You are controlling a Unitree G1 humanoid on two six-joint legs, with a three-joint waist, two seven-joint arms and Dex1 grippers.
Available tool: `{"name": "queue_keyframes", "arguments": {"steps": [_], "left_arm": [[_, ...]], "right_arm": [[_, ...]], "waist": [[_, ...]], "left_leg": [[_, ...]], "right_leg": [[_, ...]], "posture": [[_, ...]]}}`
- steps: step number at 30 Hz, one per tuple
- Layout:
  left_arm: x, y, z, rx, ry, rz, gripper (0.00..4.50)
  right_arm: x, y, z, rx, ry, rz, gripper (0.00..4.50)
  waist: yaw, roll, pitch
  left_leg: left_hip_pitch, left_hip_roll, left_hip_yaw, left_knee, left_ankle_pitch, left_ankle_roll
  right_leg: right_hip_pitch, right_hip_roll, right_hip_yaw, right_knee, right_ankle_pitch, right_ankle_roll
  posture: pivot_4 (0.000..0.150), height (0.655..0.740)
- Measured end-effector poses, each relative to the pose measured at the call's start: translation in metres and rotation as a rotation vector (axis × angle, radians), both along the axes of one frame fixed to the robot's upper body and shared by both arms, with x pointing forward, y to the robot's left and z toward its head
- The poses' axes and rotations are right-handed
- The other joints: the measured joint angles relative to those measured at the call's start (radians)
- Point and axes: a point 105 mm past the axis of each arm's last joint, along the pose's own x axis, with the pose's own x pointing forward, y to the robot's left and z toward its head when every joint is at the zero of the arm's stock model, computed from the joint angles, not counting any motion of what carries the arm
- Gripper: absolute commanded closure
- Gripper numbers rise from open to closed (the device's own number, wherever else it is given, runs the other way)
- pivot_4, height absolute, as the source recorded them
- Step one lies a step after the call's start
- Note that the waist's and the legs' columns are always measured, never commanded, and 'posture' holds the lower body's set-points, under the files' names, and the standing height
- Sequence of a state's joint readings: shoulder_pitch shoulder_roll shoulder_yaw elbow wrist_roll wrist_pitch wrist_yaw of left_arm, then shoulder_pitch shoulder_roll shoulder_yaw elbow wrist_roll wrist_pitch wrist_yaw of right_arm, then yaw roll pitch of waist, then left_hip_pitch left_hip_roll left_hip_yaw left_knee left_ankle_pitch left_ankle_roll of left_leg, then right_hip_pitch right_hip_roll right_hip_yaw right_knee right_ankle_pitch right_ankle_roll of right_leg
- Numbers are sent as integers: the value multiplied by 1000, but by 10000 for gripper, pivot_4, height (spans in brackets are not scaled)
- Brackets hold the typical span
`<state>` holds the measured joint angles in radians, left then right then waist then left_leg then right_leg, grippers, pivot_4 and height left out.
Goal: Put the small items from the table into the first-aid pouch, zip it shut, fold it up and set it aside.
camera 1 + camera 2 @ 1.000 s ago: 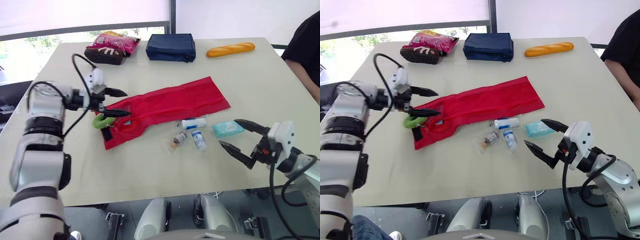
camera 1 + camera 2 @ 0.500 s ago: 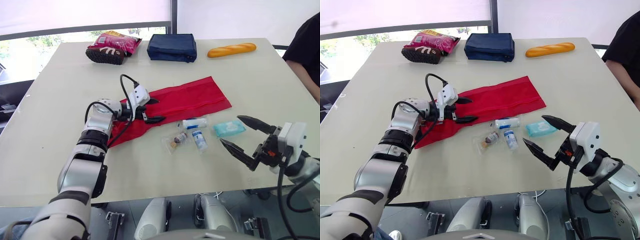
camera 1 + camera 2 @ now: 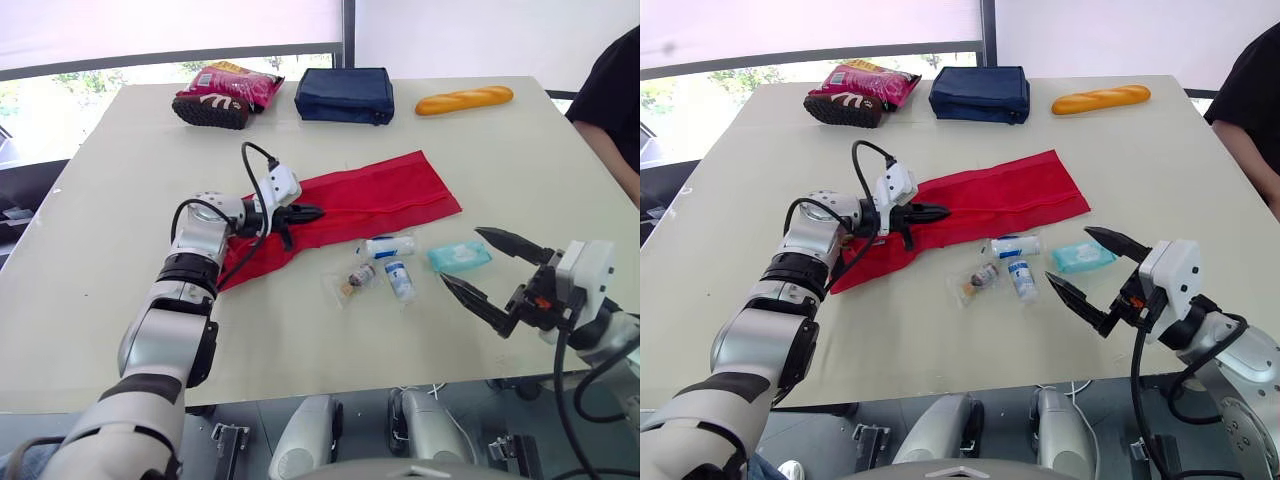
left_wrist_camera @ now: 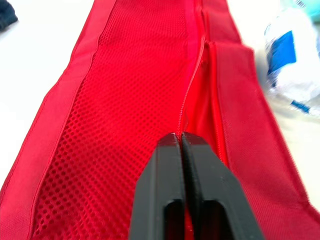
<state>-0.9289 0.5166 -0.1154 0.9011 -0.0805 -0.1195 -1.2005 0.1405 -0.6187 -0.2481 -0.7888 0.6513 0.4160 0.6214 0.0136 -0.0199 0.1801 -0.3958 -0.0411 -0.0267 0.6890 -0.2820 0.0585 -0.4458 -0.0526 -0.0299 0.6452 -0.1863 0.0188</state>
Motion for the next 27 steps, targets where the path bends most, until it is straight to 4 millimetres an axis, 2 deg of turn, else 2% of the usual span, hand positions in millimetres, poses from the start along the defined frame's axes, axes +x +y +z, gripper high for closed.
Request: {"name": "queue_keyframes", "arguments": {"steps": [10, 17, 24, 27], "left_arm": [[-3, -1, -2, 1, -7, -12, 43702], [-15, -7, -9, 18, 4, -79, 43702], [-37, -14, -14, 3, 49, -196, 43702], [-52, -3, -18, 33, 94, -250, 43702]], "right_arm": [[3, 8, -5, -54, 32, 37, 0], [6, 4, -11, -99, 51, 37, 0], [8, 3, -12, -109, 54, 35, 0], [7, 2, -15, -108, 65, 34, 0]], "waist": [[0, 0, 0], [0, 0, 0], [0, 0, 0], [-2, 0, 0]], "left_leg": [[0, 0, 0, 0, 0, 0], [0, 0, 0, 0, 0, 0], [0, 0, 0, 0, 0, 0], [0, 1, 0, 0, 0, 0]], "right_leg": [[0, 0, 0, 0, 0, 0], [0, 0, 0, 0, 0, 0], [0, 0, 1, 0, 0, 0], [0, 0, 1, 0, 0, 0]], "posture": [[1500, 7397], [1500, 7397], [1500, 7397], [1500, 7397]]}}
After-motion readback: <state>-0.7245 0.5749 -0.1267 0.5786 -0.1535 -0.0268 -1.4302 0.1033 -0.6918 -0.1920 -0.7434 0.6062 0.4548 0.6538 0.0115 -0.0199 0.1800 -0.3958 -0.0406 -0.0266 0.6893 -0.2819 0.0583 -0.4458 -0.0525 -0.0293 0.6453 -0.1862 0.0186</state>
